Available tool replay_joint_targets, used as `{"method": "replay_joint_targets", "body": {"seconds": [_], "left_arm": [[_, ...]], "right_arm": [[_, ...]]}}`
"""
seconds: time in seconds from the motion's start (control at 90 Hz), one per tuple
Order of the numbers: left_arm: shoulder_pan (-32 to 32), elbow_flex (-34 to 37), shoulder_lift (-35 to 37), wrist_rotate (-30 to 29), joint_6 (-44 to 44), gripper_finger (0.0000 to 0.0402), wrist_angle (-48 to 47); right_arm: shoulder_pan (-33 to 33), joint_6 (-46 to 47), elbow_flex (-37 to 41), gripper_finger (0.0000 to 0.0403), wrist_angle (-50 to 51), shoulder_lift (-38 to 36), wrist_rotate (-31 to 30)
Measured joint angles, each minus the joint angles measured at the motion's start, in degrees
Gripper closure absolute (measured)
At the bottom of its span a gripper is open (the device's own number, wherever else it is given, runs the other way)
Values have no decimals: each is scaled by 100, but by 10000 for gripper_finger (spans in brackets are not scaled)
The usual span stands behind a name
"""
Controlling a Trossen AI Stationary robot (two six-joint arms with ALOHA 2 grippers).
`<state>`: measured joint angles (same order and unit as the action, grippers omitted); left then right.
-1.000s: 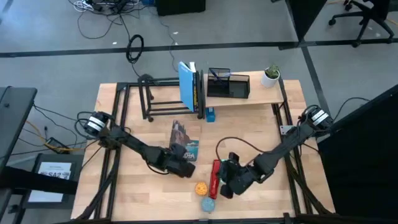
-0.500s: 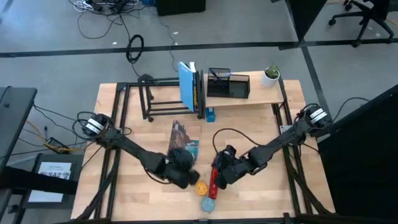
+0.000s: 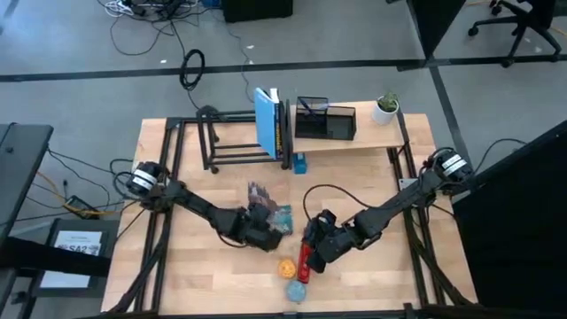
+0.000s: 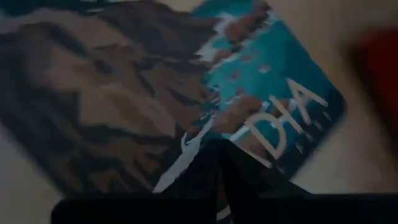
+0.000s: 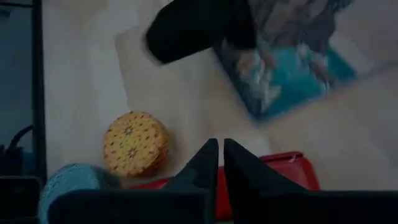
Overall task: Stock shelves
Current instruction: Put the brown book on the book shelf
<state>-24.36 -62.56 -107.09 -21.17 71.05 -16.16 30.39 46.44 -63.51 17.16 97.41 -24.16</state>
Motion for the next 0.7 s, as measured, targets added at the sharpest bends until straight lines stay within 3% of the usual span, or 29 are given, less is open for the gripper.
{"method": "replay_joint_targets", "body": {"seconds": [0.111,0.222,0.367,0.5,0.7], "left_arm": [[-210,-501,46,-168,-304,401,-116],[-371,-961,71,-480,-275,401,-900],[-577,-1282,57,-691,721,401,-2479],[-691,-1156,55,-748,1453,401,-3398],[-566,-437,23,-133,1541,368,-2901]], "right_arm": [[-45,5,0,403,80,-2,-5],[-161,112,19,403,239,-6,-5],[-582,445,298,403,360,-7,20],[-1120,611,602,403,335,-7,424],[-1605,461,914,403,-192,-2,822]]}}
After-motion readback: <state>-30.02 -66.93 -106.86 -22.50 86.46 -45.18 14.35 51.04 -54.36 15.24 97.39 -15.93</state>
